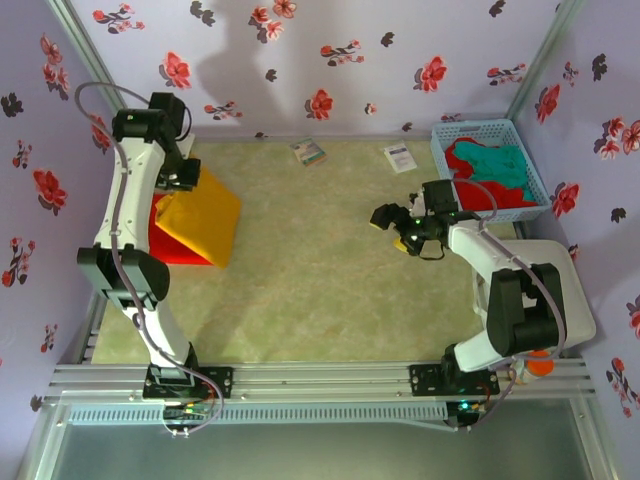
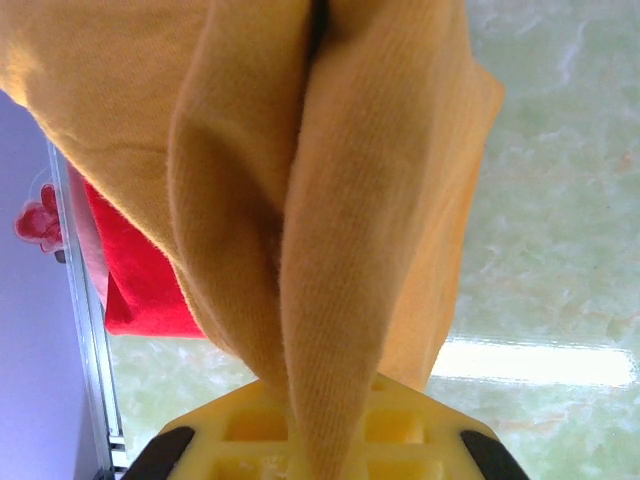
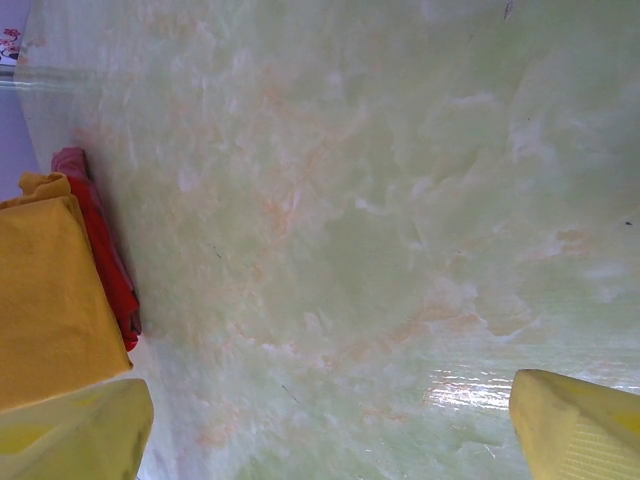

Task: Fold and stack the t-shirts

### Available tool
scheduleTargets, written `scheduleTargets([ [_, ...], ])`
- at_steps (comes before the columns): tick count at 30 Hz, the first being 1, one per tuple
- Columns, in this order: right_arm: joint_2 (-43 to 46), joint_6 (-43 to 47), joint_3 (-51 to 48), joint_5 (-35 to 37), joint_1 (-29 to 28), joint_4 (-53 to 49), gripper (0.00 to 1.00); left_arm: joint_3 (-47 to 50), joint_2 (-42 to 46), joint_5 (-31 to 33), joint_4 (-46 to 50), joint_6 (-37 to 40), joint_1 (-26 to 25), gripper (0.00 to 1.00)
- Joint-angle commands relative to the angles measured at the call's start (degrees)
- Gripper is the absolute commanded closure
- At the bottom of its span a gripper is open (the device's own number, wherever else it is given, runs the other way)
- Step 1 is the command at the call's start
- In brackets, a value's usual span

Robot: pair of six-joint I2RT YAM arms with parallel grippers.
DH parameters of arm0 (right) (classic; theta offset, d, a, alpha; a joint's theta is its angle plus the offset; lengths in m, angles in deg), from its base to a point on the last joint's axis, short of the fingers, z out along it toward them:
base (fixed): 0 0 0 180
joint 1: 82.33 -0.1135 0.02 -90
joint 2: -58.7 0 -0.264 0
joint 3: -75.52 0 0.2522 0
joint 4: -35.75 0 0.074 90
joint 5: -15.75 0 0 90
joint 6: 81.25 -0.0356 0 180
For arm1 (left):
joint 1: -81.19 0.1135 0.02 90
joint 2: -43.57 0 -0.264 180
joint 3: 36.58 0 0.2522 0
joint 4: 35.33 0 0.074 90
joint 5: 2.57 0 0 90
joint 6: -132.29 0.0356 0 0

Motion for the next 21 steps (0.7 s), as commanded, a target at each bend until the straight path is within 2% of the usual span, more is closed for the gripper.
scheduleTargets([
  [1, -0.54, 0.01, -0.83, 0.2, 0.18, 0.12, 0.08, -2.82, -0.56, -0.5, 0.86, 1.99, 0.62, 1.0],
  [14, -0.93, -0.06, -1.25, 0.39, 0.18, 0.06, 0.08, -4.04, -1.69, 0.51, 1.32, 2.0, 2.12, 1.0],
  [21, -0.75, 0.66, -0.72, 0.18, 0.09, -0.62, 0.06, -1.42, -1.95, 3.94, -0.65, 2.29, 3.06, 1.0],
])
